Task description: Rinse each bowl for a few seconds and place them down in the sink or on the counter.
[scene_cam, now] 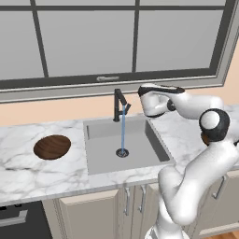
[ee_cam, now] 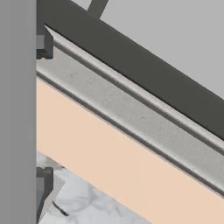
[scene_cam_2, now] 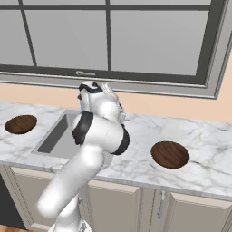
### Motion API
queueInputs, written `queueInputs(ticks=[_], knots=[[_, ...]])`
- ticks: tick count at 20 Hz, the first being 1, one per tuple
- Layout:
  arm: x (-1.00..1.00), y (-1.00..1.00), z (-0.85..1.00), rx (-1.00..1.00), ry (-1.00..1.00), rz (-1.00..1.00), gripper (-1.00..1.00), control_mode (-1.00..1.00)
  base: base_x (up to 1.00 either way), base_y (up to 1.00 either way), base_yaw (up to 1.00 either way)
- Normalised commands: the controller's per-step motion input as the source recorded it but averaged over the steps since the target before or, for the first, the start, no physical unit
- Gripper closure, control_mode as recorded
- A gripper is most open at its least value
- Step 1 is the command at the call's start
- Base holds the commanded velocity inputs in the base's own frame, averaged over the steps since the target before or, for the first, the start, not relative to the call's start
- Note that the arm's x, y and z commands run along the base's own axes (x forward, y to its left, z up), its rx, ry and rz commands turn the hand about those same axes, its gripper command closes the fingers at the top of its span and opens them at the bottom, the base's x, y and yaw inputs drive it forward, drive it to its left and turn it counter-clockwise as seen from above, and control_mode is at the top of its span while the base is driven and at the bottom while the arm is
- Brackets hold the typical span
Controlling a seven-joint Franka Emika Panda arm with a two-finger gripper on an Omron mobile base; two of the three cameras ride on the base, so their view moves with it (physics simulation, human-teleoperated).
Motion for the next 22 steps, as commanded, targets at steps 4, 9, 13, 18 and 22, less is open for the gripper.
queueInputs(ticks=[4, 9, 13, 18, 22], knots=[[-0.59, -0.42, 0.56, 0.2, 0.17, -0.13, -1.0, -1.0, 0.0, 0.0, 0.0], [-0.52, -0.3, 0.54, 0.2, 0.11, -0.22, -1.0, -1.0, 0.0, 0.0, 0.0], [-0.47, -0.37, 0.66, 0.15, 0.01, -0.25, -1.0, -1.0, 0.0, 0.0, 0.0], [-0.4, -0.37, 0.65, 0.11, -0.01, -0.2, -1.0, -1.0, 0.0, 0.0, 0.0], [-0.5, -0.22, 0.31, 0.12, -0.05, -0.2, -1.0, -1.0, 0.0, 0.0, 0.0]])
